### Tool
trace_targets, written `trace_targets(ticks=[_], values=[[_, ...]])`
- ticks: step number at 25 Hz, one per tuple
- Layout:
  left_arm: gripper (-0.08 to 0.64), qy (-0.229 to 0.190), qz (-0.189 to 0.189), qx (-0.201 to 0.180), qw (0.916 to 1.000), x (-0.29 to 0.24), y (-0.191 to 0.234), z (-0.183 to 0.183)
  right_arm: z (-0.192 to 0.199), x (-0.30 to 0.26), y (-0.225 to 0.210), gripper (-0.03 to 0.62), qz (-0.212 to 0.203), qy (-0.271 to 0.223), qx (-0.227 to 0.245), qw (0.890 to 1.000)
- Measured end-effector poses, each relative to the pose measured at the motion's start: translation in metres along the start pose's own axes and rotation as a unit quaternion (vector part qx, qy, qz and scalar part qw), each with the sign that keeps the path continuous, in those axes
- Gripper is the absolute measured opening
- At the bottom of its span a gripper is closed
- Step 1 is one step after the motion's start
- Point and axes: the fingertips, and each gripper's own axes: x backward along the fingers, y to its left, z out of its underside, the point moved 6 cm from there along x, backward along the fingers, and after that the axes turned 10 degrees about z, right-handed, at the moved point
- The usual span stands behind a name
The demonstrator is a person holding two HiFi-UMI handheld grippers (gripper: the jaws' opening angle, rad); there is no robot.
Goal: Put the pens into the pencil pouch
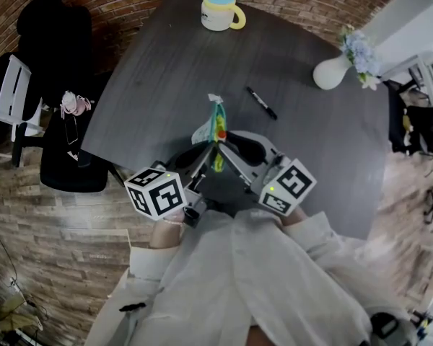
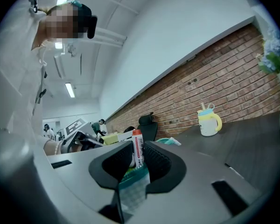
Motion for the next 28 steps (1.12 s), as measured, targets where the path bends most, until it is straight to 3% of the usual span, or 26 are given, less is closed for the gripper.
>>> trace_targets(ticks=[10, 17, 22, 25, 28], values=[[0.023, 0.010, 0.001, -0.002, 0.9999, -0.004, -0.002, 0.002, 0.003, 0.013, -0.006, 0.066, 0.017, 0.001, -0.007, 1.000], [0.023, 0.019, 0.000, -0.003, 0.9998, -0.007, -0.004, 0.002, -0.001, 0.020, -0.039, 0.066, 0.054, 0.008, 0.001, 0.999], [0.023, 0.024, 0.003, -0.002, 0.9997, -0.011, -0.004, 0.004, 0.011, 0.017, -0.084, 0.066, 0.107, 0.074, 0.018, 0.991], [0.023, 0.024, 0.003, 0.002, 0.9997, -0.013, -0.002, 0.005, 0.026, 0.011, -0.113, 0.066, 0.158, 0.132, 0.016, 0.978], [0.023, 0.023, 0.001, 0.004, 0.9997, -0.013, -0.001, 0.005, 0.036, 0.002, -0.132, 0.066, 0.184, 0.174, 0.032, 0.967]])
